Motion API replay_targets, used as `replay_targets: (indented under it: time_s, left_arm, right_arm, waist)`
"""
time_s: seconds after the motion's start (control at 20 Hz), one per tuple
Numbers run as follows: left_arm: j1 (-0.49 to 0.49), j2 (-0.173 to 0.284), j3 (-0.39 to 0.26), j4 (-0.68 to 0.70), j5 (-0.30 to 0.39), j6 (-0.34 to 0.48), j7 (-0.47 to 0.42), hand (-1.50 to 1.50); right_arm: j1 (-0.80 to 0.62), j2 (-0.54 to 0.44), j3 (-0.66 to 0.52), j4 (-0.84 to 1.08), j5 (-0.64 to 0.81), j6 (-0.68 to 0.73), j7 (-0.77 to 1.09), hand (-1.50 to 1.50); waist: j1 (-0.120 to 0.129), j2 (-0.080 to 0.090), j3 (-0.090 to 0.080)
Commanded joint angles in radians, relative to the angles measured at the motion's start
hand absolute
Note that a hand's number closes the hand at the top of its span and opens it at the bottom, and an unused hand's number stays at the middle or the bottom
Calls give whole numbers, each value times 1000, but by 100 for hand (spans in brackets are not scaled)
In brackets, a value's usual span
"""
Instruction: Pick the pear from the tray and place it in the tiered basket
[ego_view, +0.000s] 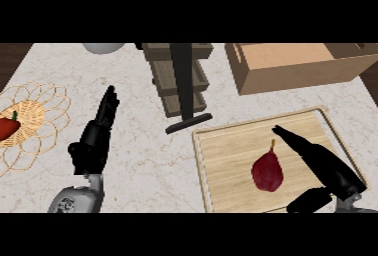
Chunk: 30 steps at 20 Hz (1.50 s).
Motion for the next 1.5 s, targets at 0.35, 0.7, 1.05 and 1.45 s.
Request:
replay_targets:
  time_s: [0.35, 0.7, 1.05, 1.45]
  left_arm:
    - [-43, 17, 45, 4, 14, -40, 28, 0]
    - [14, -4, 30, 40, 10, -22, -66, 0]
    - [21, -12, 3, -50, -17, -17, 27, 0]
    - [-24, -3, -6, 19, -25, -35, -1, 0]
  right_arm:
    - [-17, 93, 40, 30, 2, -72, 49, -150]
    - [-52, 78, 38, 157, 104, -299, -86, 150]
    - [-26, 113, 83, 207, 204, -473, -107, 150]
    - [-269, 177, 478, 38, 623, -46, 398, 150]
  waist:
    - [-1, 0, 0]
    - [0, 1, 0]
    - [2, 0, 0]
    - [53, -17, -18]
